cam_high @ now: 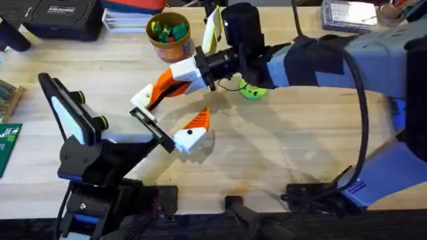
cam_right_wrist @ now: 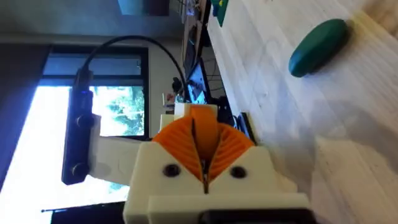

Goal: Pick up the gripper from the table and insert it into the empty holder that is missing its gripper. Then pick up a screw, insert it into the mounting hole, and use the screwdriver to tighten it. Finally, clean up the table by picking up the vegetable and placing it into the bucket.

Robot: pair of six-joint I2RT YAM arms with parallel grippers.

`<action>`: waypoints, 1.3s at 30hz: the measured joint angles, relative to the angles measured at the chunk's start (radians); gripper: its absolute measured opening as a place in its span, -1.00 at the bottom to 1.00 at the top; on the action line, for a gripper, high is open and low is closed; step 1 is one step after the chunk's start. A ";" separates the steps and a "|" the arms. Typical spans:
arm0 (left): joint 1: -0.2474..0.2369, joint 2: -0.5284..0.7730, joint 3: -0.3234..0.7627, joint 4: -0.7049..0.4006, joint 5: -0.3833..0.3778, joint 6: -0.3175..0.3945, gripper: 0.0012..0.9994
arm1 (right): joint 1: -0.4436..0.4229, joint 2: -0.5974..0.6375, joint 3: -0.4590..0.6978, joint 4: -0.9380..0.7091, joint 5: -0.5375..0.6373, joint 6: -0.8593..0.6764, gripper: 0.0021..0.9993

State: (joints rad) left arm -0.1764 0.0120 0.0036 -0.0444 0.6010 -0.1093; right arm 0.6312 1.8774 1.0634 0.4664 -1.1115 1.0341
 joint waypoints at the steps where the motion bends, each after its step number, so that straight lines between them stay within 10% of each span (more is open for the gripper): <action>1: 0.000 0.000 0.000 0.000 0.000 0.000 0.97 | 0.000 0.000 0.000 0.000 -0.001 -0.007 -0.97; 39: -0.014 -0.001 0.001 0.030 0.137 0.052 0.97 | -0.045 0.000 0.000 -0.011 -0.118 -0.123 -0.07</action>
State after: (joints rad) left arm -0.1905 0.0109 0.0044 -0.0149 0.7376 -0.0578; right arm 0.5861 1.8778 1.0634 0.4549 -1.2291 0.9106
